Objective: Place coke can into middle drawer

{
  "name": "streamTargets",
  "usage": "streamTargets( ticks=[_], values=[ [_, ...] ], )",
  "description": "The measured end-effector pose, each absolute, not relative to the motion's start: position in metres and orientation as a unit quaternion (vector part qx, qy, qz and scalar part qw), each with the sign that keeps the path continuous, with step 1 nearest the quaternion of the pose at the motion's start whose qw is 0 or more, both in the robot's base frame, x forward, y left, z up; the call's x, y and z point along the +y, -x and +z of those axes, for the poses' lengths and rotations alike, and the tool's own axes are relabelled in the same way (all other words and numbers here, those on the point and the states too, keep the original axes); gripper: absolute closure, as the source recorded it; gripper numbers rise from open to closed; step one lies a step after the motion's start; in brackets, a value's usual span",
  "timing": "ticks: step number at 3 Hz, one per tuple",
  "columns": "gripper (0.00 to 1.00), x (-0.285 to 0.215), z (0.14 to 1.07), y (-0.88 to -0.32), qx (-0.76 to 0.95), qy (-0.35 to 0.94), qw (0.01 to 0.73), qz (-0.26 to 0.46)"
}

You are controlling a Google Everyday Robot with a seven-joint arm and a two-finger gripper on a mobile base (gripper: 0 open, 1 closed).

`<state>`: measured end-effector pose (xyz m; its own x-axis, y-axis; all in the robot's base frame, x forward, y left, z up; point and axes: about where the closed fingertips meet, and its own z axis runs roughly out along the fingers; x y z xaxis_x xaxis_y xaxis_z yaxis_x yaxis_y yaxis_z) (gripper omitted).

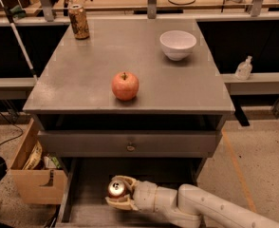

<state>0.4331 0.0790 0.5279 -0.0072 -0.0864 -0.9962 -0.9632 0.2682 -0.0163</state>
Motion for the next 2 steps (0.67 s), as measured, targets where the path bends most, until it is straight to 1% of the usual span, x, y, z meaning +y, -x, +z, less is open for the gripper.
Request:
streamTargets(
  ticks=[2],
  values=[
    [1.0, 0.139, 0.484, -0.446, 0.546, 0.5, 0.507, 0.442]
  ],
)
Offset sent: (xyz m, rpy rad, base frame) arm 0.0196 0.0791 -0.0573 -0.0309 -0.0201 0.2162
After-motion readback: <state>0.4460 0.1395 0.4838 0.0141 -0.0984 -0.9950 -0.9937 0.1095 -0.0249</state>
